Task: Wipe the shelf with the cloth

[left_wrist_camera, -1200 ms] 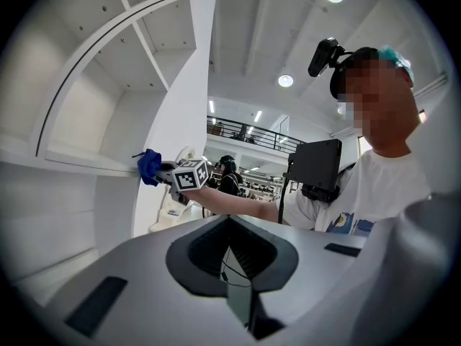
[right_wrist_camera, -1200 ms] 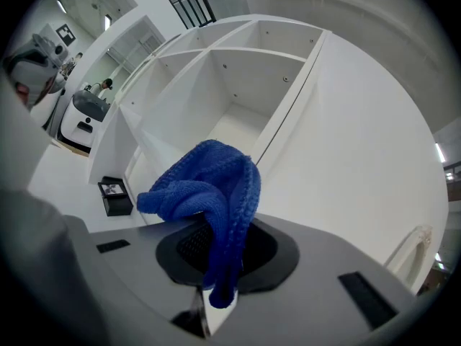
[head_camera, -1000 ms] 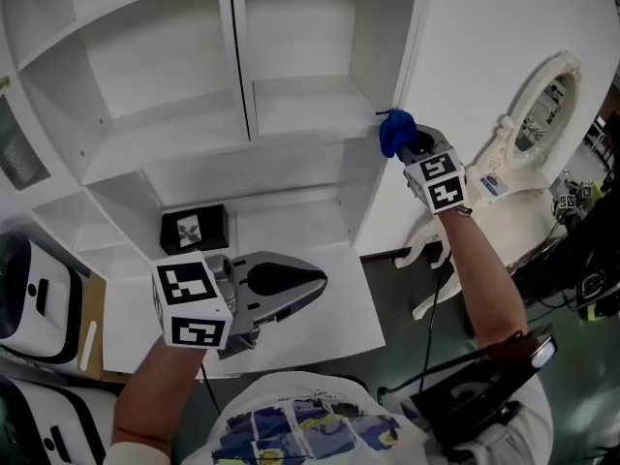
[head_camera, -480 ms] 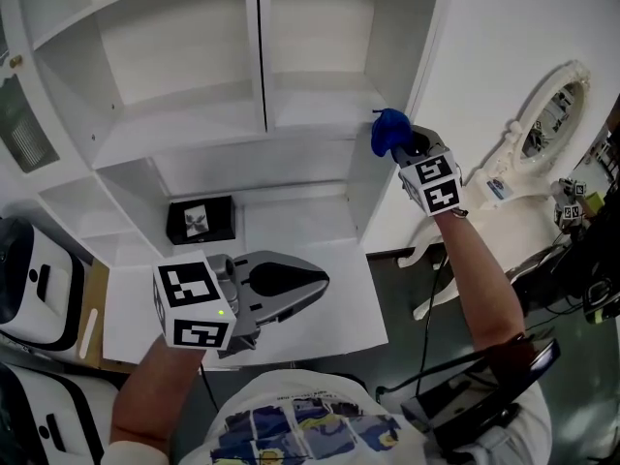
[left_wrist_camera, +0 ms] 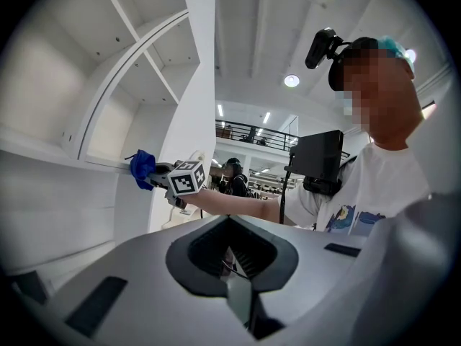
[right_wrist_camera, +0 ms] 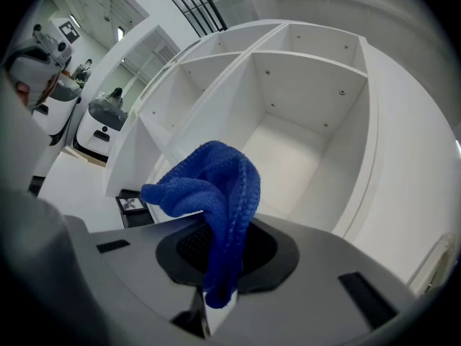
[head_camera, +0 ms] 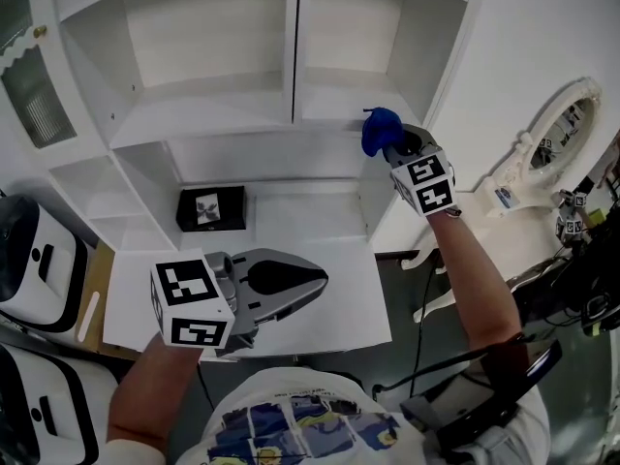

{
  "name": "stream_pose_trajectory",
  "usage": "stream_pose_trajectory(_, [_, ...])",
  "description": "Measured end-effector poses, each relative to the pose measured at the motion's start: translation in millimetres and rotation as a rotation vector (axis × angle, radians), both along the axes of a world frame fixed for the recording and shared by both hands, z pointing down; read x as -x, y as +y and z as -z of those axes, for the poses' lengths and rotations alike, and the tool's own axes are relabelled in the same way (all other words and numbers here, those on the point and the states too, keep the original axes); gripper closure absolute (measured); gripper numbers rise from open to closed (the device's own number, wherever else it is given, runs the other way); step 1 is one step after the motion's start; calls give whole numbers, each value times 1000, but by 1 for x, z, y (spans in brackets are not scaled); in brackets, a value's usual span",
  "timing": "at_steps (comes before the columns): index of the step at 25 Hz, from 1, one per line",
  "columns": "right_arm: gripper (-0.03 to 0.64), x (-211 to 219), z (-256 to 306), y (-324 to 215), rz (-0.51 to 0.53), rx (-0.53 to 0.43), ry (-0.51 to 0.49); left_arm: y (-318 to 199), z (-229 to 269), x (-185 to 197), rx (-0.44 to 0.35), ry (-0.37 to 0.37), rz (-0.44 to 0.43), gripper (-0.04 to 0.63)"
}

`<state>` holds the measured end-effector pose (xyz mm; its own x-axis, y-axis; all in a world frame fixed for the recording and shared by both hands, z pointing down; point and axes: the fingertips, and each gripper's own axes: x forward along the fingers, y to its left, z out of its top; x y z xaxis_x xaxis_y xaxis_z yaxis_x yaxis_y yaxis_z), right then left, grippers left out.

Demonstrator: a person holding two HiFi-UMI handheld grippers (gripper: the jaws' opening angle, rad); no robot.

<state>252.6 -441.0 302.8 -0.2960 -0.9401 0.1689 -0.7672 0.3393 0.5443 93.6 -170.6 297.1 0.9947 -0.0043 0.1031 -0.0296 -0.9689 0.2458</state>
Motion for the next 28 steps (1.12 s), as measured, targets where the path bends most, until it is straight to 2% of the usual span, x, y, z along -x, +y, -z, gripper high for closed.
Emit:
stream_pose_trajectory(14, [549,89,-3,-3,103,15,40,6,1,43,4,27,64,583])
stream_pose_trajectory(28, [549,152,-7,-9,177,22,81,12,-5,74,12,33,117,583])
